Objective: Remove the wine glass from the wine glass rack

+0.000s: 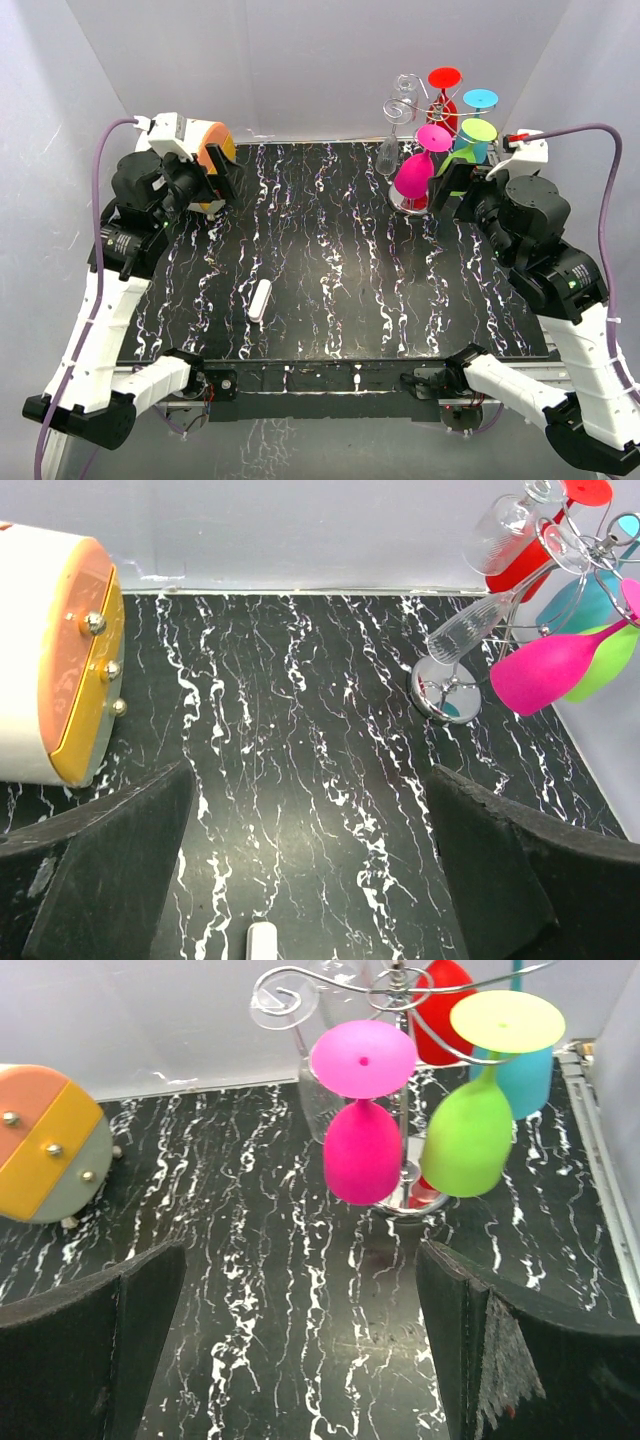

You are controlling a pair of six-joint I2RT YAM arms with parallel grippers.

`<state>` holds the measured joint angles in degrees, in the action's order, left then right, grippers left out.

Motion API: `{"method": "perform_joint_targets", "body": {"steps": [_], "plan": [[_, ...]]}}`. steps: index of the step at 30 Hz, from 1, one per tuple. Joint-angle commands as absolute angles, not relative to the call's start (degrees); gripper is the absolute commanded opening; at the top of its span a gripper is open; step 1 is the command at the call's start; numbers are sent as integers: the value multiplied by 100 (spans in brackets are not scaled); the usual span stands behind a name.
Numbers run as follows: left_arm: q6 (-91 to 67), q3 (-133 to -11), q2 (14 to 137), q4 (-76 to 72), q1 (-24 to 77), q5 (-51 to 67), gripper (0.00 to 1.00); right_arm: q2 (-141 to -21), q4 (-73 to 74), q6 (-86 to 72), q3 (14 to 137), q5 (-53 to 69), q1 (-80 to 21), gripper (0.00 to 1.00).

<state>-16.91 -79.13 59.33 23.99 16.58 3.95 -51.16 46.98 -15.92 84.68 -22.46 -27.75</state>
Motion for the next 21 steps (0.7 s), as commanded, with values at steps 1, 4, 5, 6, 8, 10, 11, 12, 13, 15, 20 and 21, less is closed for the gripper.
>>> {"method": "perform_joint_targets", "body": {"steps": [1, 4, 5, 6, 8, 10, 11, 12, 13, 15, 20, 21], "plan": [[-1432, -7773, 5914, 1790, 1724, 699, 99, -5185, 3903, -1617, 8500, -1903, -2818, 98], [-1292, -7631, 5919, 1635, 1853, 685, 99, -5547, 3937, -1739, 8739, -2186, -2822, 98], [-1217, -7589, 5907, 1598, 1902, 663, 99, -5707, 3980, -1742, 8866, -2290, -2824, 98], [-1168, -7543, 5898, 1558, 1960, 617, 99, -5884, 4025, -1735, 8992, -2381, -2825, 98], [-1036, -7445, 5864, 1496, 2071, 497, 99, -6203, 4068, -1644, 9224, -2589, -2829, 98], [-935, -7323, 5814, 1403, 2183, 366, 99, -6499, 4037, -1562, 9397, -2850, -2829, 98], [-910, -7242, 5788, 1354, 2228, 331, 99, -6625, 3989, -1496, 9476, -2947, -2832, 98], [-892, -7162, 5758, 1286, 2267, 303, 99, -6748, 3948, -1441, 9555, -3062, -2833, 98], [-887, -7075, 5729, 1230, 2292, 274, 99, -6876, 3928, -1394, 9636, -3209, -2834, 98], [-862, -6872, 5687, 1100, 2349, 203, 99, -7084, 3892, -1347, 9731, -3476, -2824, 98], [-840, -6372, 5606, 803, 2445, 31, 99, -7246, 3677, -1710, 9721, -2861, -2334, 98], [-828, -6292, 5598, 757, 2473, 4, 99, -7247, 3625, -1871, 9695, -2597, -2140, 98]]}}
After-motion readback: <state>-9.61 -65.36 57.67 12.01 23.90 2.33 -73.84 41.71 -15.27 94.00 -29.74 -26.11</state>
